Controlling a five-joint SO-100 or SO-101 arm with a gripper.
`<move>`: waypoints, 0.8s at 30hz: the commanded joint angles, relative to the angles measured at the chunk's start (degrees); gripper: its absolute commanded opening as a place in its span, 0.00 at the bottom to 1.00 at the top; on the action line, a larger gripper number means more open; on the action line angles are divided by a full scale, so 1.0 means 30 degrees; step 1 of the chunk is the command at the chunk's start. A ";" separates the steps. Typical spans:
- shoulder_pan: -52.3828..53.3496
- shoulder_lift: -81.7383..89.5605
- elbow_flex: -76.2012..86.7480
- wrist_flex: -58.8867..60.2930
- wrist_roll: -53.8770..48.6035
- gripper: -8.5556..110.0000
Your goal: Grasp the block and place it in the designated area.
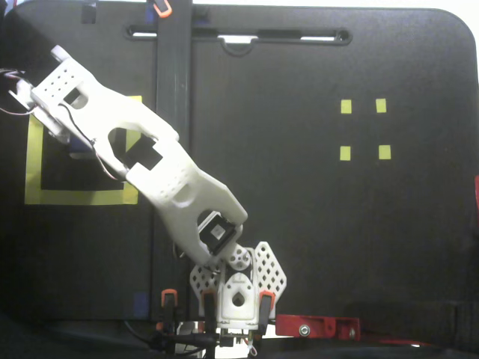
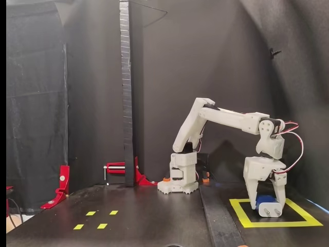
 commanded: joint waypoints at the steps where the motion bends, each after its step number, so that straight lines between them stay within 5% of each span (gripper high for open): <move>1: 0.0088 0.0908 0.0059 0.0176 -0.0176 0.33; 24: 0.0381 0.2080 0.0059 0.0674 -0.0762 0.36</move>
